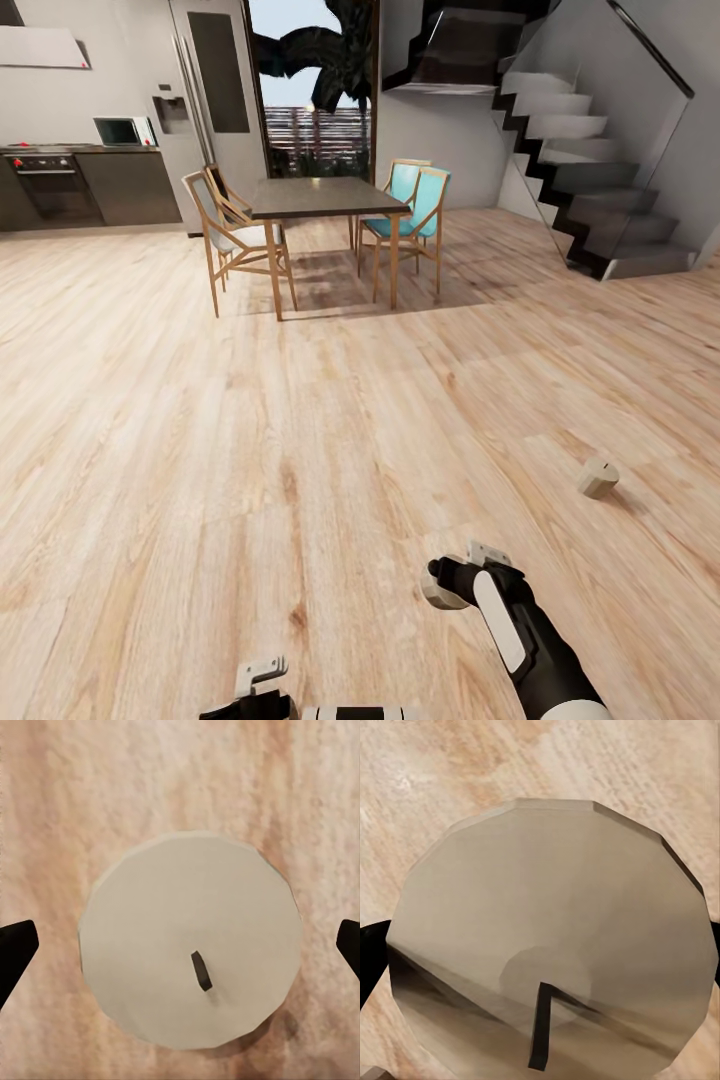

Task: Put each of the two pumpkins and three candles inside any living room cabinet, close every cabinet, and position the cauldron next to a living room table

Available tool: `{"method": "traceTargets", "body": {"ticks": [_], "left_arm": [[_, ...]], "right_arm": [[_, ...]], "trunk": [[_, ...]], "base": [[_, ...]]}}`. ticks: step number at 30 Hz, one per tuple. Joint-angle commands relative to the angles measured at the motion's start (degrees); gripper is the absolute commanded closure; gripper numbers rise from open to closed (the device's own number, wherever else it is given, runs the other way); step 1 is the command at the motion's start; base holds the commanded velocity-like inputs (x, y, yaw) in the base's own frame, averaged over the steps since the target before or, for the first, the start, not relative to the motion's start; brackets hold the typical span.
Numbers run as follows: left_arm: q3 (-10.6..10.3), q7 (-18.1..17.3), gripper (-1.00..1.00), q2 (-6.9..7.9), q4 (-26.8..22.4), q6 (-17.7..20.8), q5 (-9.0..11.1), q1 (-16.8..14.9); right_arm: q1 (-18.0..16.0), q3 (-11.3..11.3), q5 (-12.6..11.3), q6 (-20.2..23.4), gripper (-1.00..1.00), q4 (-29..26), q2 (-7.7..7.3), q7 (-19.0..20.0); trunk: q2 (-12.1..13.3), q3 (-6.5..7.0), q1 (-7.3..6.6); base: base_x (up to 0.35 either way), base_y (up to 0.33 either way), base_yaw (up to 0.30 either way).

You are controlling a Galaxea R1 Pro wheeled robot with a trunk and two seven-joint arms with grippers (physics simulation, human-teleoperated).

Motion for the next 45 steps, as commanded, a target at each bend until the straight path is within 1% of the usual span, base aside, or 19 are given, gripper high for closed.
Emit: {"method": "traceTargets", "body": {"ticks": [1,8,23,32,36,45], "left_arm": [[-0.47,0.51,-1.00,0.05,-0.13,0.25,0.61,0.00],[-0.47,0.39,-1.00,0.06,-0.13,0.18,0.56,0.08],[-0.53,0.58,-1.00,0.06,-0.15,0.15,0.54,0.09],[-0.56,0.68,-1.00,-0.02,-0.18,0.11,0.47,0.09],[-0.58,0.66,-1.00,-0.03,-0.21,0.08,0.47,0.09],[-1.39,0.63,-1.00,0.04,-0.46,-0.10,0.60,0.03]], "right_arm": [[-0.02,-0.10,-0.67,0.14,1.00,-0.09,0.04,-0.42],[-0.02,-0.08,-0.67,0.19,1.00,-0.11,0.02,-0.42],[-0.02,-0.12,-0.67,0.24,1.00,-0.08,0.02,-0.42],[-0.02,-0.13,-0.67,0.24,1.00,-0.09,0.01,-0.42],[-0.02,-0.12,-0.67,0.24,1.00,-0.08,0.02,-0.42],[-0.02,-0.03,-0.67,0.24,1.00,-0.08,0.02,-0.42]], "trunk": [[-0.02,0.00,-0.01],[-0.02,0.33,-0.01],[-0.02,0.37,-0.01],[-0.02,0.37,-0.01],[-0.02,0.37,-0.01],[-0.02,0.37,-0.01]], "base": [[0.000,0.000,-0.025],[-0.001,0.000,-0.018],[-0.032,0.006,-0.001],[-0.234,0.000,0.000],[-0.091,0.000,0.000],[0.090,0.000,0.000]]}}
